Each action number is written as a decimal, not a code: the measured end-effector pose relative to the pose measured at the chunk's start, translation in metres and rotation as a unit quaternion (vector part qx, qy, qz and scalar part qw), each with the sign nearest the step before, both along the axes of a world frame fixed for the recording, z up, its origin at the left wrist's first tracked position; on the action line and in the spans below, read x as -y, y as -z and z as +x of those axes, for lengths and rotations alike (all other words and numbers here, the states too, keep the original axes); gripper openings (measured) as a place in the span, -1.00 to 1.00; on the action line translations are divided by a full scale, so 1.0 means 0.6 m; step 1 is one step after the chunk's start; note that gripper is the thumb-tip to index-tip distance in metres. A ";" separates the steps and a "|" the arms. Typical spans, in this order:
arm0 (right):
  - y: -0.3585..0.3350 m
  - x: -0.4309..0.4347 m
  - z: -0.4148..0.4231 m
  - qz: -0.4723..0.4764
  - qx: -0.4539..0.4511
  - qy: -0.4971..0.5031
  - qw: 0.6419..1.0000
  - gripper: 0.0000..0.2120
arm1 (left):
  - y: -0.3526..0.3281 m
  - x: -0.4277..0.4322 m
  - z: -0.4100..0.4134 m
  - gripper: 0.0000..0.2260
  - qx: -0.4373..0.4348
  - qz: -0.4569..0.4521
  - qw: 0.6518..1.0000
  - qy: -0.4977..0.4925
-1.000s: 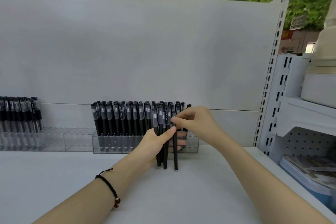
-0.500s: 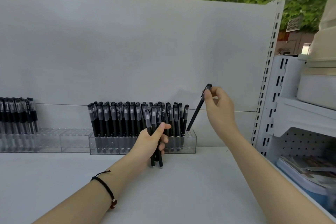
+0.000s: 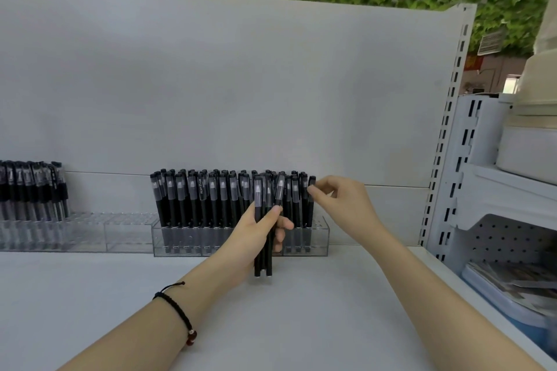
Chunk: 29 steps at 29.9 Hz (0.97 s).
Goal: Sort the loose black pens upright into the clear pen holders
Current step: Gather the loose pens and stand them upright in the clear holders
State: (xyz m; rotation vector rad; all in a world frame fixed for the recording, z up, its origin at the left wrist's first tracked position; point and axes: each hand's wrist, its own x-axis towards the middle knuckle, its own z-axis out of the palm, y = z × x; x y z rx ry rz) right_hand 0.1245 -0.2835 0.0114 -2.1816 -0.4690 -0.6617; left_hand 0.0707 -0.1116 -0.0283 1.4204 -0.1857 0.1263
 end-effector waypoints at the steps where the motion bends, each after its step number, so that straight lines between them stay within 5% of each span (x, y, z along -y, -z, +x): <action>1: -0.003 0.003 -0.001 0.001 -0.002 0.007 1.000 -0.87 | -0.001 0.001 -0.002 -0.76 0.002 -0.004 1.000 -0.001; 6: -0.005 0.008 -0.011 -0.022 0.012 0.058 0.998 -0.55 | 0.004 0.006 -0.007 -0.75 0.000 -0.018 1.000 0.011; 13: -0.018 -0.012 -0.034 0.076 -0.019 -0.141 0.987 -0.94 | 0.009 0.010 -0.008 -0.73 0.001 -0.026 0.999 0.043; 18: -0.026 -0.012 -0.041 0.169 -0.127 -0.190 0.959 -0.93 | 0.009 0.012 -0.006 -0.75 0.000 -0.042 0.998 0.050; 24: -0.050 0.011 -0.028 0.387 -0.074 -0.110 0.913 -0.88 | 0.012 0.003 0.001 -0.75 -0.005 -0.010 0.999 0.031; 29: -0.038 0.033 -0.002 0.359 0.047 -0.005 0.932 -0.89 | 0.014 -0.002 0.004 -0.74 -0.016 0.026 0.999 0.026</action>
